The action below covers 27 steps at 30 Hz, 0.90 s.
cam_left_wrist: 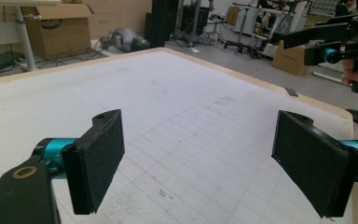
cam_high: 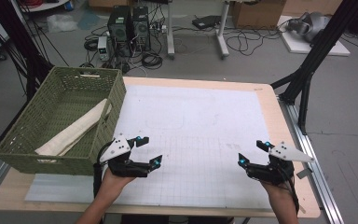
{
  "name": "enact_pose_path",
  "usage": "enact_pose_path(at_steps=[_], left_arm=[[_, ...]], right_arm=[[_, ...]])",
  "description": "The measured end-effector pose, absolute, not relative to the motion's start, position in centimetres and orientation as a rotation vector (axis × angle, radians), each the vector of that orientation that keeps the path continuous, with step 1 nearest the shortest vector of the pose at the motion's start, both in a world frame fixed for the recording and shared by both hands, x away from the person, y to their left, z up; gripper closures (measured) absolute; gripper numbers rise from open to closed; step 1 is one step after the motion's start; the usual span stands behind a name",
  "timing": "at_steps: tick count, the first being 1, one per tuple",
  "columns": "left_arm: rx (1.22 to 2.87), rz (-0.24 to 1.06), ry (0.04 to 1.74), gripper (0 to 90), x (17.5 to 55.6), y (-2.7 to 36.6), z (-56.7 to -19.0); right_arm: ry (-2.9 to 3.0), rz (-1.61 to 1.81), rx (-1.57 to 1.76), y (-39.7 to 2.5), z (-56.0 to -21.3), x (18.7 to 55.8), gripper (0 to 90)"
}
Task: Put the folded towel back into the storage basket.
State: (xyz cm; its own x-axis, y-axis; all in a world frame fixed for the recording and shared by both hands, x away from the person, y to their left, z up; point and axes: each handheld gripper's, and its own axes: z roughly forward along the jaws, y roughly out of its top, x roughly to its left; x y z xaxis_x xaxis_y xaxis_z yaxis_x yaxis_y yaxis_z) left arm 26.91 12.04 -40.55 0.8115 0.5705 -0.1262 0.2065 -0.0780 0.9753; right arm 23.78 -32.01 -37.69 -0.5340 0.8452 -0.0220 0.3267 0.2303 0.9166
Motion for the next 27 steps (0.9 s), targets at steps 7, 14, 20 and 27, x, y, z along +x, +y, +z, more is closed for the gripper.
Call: enact_pose_path(at_steps=[7,14,20,27], left_arm=[[1.654,0.338,0.633,17.5,27.0,12.3,-40.9],[1.683,0.348,0.648,17.7,26.7,12.2,-41.8],[1.687,0.36,0.651,17.9,26.3,12.5,-41.8],[1.683,0.363,0.663,17.8,26.2,12.9,-41.8]], right_arm=[[1.916,1.258,1.075,-32.7,-39.0,22.2,16.9],[1.931,1.261,1.115,-32.7,-40.7,22.4,16.4],[1.943,1.27,1.117,-32.1,-40.9,22.7,16.4],[1.954,1.271,1.097,-31.6,-40.9,23.0,16.4]])
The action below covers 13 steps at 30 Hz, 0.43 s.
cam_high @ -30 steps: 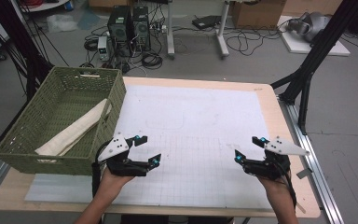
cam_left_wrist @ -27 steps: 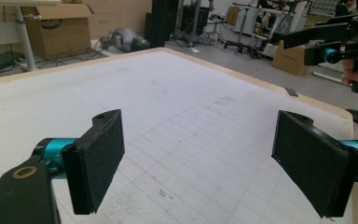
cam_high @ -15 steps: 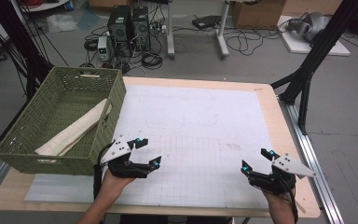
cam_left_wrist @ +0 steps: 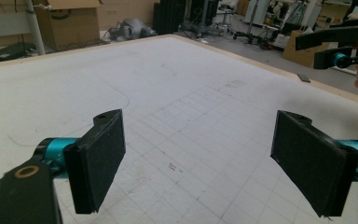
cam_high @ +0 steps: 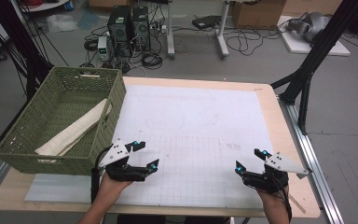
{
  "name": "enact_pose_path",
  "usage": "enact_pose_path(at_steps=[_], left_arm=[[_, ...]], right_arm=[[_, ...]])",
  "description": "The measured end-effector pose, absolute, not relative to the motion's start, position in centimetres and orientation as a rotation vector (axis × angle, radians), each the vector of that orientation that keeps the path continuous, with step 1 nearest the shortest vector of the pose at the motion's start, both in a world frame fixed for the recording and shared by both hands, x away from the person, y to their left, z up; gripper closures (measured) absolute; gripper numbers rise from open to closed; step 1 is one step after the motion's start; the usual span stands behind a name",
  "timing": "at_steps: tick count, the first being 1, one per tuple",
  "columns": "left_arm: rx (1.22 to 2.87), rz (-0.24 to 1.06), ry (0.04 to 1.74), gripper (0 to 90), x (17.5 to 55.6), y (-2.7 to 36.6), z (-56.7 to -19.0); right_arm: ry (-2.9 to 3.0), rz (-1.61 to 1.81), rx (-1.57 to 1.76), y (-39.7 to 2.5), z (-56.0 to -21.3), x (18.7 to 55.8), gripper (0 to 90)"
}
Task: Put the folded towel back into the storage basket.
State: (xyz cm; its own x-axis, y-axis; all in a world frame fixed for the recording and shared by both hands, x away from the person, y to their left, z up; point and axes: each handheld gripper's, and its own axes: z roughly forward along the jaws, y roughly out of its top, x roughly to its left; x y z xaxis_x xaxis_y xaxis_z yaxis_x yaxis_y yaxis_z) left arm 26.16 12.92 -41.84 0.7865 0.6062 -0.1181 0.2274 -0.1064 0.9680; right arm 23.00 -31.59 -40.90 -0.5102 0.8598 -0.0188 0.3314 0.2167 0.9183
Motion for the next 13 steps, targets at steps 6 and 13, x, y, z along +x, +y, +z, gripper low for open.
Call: enact_pose_path(at_steps=[6,13], left_arm=[[1.679,0.367,0.673,17.8,26.21,13.16,-41.94],[1.679,0.364,0.677,17.8,26.38,12.94,-42.03]], right_arm=[[1.958,1.267,1.097,-31.42,-40.97,23.07,16.4],[1.957,1.27,1.09,-31.62,-41.0,23.07,16.4]])
